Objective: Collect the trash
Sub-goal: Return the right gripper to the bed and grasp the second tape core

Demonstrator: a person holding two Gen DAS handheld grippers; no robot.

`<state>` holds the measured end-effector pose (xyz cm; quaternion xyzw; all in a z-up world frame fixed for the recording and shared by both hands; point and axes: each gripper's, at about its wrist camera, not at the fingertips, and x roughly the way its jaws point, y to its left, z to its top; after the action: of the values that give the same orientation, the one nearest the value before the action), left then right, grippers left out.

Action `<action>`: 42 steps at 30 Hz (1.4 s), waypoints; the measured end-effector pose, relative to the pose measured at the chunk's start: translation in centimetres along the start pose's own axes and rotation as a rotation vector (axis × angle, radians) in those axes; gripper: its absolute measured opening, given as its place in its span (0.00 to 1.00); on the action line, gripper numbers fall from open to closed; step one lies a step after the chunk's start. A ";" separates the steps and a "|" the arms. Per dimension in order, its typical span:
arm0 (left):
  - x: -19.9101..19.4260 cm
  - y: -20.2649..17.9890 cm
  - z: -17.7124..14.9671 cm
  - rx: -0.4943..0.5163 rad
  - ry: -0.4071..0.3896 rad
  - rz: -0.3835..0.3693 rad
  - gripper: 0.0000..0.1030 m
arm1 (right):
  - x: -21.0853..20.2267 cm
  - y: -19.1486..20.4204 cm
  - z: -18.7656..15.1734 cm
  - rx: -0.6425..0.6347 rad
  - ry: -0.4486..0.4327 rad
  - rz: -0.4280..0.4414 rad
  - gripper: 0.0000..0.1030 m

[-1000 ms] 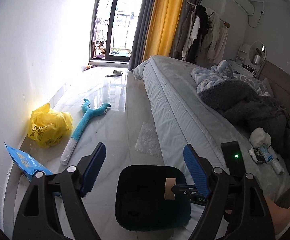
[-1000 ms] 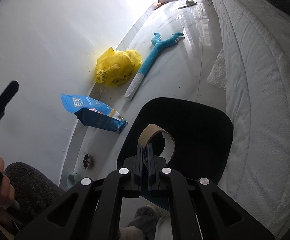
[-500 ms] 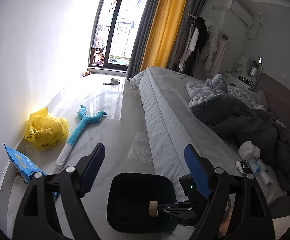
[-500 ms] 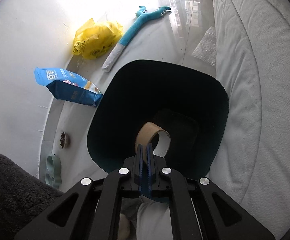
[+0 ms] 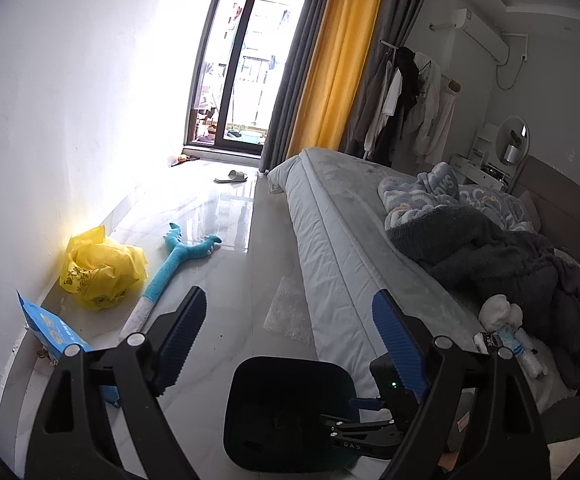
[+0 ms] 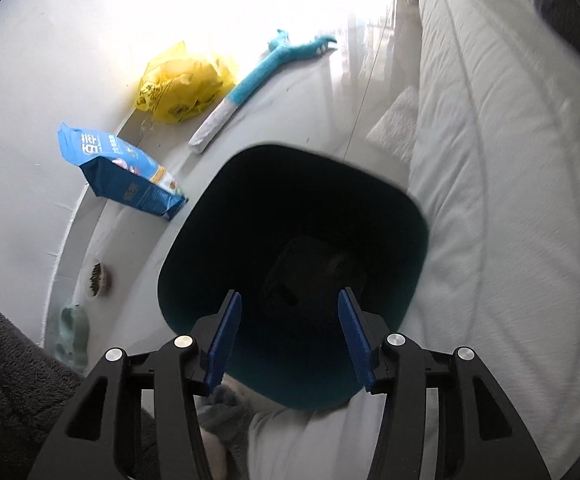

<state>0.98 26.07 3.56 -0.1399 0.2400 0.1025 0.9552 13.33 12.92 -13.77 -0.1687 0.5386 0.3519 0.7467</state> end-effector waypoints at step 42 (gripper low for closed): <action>5.3 -15.3 -1.7 0.133 0.070 -0.185 0.91 | -18.3 -14.2 -8.0 0.161 -0.377 -0.191 0.78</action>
<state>8.85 11.79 2.89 -0.1014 0.2658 -0.0071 0.9587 14.74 -8.27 -1.56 -0.0900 0.3976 0.2607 0.8751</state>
